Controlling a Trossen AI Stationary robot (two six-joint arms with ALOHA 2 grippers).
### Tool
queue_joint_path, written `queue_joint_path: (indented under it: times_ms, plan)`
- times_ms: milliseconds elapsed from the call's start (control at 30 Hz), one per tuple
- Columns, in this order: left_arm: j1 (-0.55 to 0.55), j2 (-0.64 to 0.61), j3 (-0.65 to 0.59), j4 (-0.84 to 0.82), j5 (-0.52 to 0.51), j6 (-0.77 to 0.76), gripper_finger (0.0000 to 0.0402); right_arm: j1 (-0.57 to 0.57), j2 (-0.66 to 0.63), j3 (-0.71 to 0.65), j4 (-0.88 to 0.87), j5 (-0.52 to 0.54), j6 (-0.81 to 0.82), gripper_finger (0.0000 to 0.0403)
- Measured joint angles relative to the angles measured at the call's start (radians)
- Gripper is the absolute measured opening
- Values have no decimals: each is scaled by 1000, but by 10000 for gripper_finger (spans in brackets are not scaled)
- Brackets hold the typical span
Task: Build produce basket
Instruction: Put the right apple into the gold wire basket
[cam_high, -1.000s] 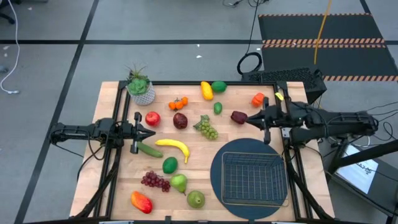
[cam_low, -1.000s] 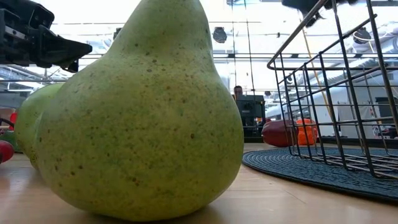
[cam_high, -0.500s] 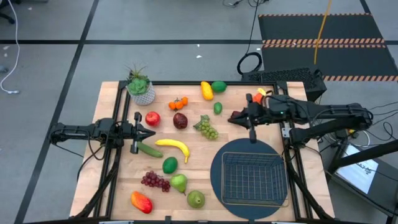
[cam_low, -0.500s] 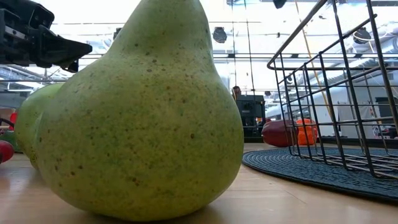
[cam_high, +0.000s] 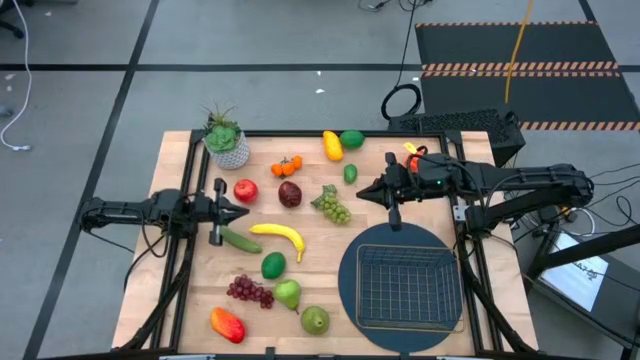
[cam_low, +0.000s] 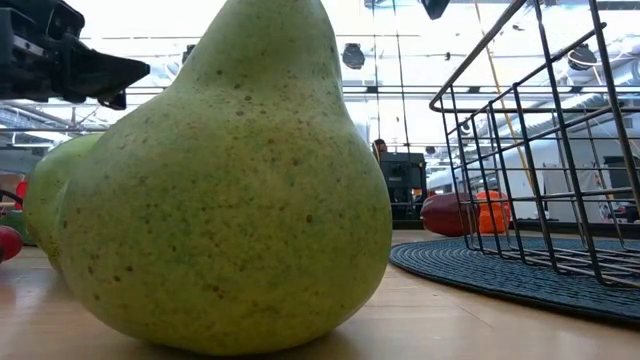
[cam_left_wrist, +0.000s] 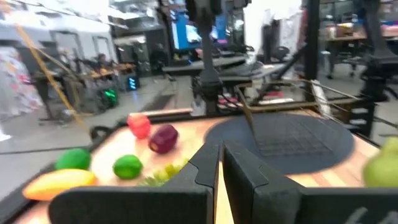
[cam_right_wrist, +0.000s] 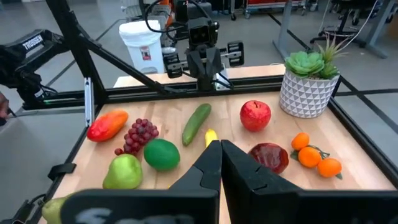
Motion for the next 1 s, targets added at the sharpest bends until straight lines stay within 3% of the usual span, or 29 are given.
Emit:
queue_joint_path:
  times_ms: [233,400,567,800,1000]
  plan:
    - [0,1,9,95,-59,-112,24,-3,0,0,1,0,-57,0]
    - [-1,29,102,81,-153,-110,24,-3,0,0,0,1,-108,0]
    - [-1,136,296,-42,-184,-114,24,-3,-3,0,0,0,-149,0]
    - [-1,373,648,-302,-185,-103,24,-3,-32,0,-2,0,-163,0]
    - [-1,559,888,-422,-186,-86,24,-3,-88,0,-9,0,-202,0]
